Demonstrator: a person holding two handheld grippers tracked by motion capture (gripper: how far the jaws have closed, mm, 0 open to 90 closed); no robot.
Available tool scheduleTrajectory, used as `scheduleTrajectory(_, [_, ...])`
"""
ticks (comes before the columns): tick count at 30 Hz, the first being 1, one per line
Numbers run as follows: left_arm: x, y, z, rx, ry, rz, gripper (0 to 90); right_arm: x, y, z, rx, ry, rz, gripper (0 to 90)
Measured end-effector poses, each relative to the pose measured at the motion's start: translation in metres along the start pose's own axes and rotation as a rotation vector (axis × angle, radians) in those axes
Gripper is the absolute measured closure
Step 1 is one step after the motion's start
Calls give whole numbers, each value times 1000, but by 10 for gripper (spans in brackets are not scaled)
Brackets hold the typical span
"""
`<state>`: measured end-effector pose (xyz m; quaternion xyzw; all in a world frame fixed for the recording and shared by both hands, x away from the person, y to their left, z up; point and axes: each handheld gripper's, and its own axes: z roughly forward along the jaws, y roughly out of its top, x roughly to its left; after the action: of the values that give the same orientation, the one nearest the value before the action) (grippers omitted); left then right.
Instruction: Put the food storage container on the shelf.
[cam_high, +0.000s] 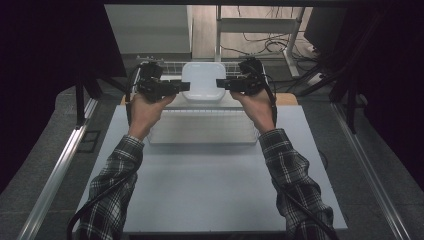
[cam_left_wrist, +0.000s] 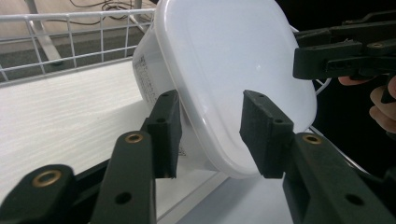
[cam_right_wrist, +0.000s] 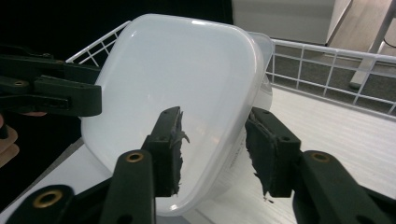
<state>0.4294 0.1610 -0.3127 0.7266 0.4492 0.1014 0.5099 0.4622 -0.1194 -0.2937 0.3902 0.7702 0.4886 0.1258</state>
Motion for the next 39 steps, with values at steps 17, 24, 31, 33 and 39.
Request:
scheduleTrajectory(17, [-1, 9, 10, -15, 169, 71, 374, 2, 2, 8, -10, -130, -61, 421])
scheduleTrajectory(24, [-6, 11, 5, -35, 135, 98, 272, -2, 4, 5, -28, -102, -54, 310])
scheduleTrajectory(31, [-10, 11, -3, -32, 74, 115, 142, 4, 4, 1, -33, -68, -92, 134])
scheduleTrajectory(33, [-11, 10, -4, -29, 66, 125, 118, 7, 4, -1, -32, -62, -104, 118])
scheduleTrajectory(39, [-14, 2, -7, -25, 22, 152, 72, 13, -1, -4, -21, -42, -143, 40])
